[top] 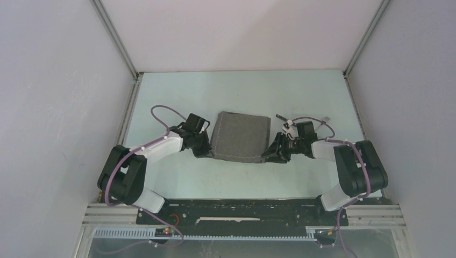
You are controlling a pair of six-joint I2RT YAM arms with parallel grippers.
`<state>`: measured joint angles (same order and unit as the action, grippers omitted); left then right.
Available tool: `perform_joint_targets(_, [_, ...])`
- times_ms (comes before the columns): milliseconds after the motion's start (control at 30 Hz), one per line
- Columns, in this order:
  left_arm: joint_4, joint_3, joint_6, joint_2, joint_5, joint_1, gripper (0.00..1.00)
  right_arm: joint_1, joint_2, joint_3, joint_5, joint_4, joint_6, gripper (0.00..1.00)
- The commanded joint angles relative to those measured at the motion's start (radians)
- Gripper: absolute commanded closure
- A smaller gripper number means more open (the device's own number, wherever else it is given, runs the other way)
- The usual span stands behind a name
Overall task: Fold the napkin into a case and place the utensils inside
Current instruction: Smooth out the lower triangle-folded napkin at the center of the board.
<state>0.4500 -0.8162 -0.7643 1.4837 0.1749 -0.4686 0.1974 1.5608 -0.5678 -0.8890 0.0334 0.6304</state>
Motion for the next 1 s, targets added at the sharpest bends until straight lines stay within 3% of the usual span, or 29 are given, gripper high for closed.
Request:
perform_joint_targets(0, [0.035,-0.046,0.035,-0.019,-0.046,0.012,1.00,0.012,-0.029,0.006,0.010,0.018,0.003,0.45])
perform_joint_targets(367, [0.004,-0.047,0.043,0.060,-0.029,0.021,1.00,0.015,-0.017,0.003,0.030,0.035,0.004,0.44])
perform_joint_targets(433, [0.013,-0.046,0.044,0.055,-0.044,0.019,0.95,0.026,-0.007,-0.011,0.047,0.021,-0.006,0.42])
perform_joint_targets(633, [0.074,-0.044,0.071,-0.038,-0.125,0.019,0.65,0.048,0.019,-0.031,0.095,0.011,-0.011,0.41])
perform_joint_targets(800, [0.116,-0.048,0.078,-0.092,-0.137,0.019,0.61,0.077,0.025,-0.054,0.172,-0.028,-0.017,0.42])
perform_joint_targets(967, [0.135,-0.061,0.076,-0.131,-0.142,0.019,0.61,0.081,0.036,-0.063,0.195,-0.029,-0.004,0.56])
